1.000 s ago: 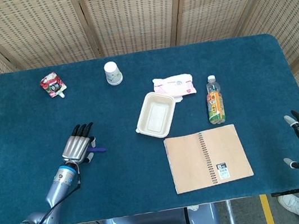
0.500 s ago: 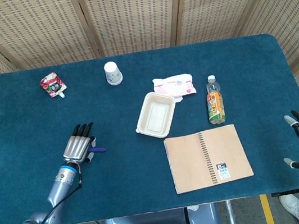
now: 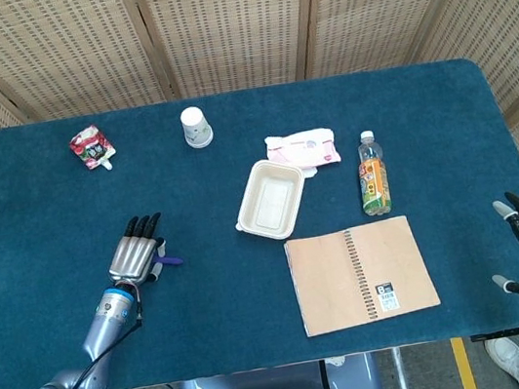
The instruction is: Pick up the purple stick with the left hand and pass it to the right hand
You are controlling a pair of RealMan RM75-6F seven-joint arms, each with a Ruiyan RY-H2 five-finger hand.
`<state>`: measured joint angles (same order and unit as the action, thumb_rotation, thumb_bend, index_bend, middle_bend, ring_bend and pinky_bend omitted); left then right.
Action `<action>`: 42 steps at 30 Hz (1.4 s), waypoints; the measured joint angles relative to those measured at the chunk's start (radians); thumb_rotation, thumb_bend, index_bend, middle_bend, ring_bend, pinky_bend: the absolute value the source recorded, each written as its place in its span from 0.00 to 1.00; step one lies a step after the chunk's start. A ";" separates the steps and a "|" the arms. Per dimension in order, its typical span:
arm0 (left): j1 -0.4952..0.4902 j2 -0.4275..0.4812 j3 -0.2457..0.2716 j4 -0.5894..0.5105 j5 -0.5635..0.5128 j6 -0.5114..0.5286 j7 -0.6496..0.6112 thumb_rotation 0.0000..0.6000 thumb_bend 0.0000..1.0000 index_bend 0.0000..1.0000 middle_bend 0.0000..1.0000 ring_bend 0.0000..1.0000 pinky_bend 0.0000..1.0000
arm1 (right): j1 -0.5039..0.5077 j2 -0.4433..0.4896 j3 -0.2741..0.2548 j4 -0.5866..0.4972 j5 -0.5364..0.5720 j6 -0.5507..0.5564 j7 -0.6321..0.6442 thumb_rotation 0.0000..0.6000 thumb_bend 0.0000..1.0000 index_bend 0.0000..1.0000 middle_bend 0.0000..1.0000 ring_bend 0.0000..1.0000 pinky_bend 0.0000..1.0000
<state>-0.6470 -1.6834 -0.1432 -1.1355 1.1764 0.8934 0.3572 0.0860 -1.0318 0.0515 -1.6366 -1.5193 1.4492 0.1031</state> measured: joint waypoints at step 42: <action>-0.098 -0.079 -0.106 -0.247 0.258 0.136 -0.871 1.00 0.51 0.75 0.00 0.00 0.00 | 0.224 0.129 0.090 -0.114 -0.080 -0.169 0.276 1.00 0.13 0.37 0.00 0.00 0.00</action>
<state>-0.7447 -1.7621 -0.2494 -1.3826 1.4340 1.0293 -0.5134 0.3100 -0.9025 0.1413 -1.7511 -1.5998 1.2803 0.3794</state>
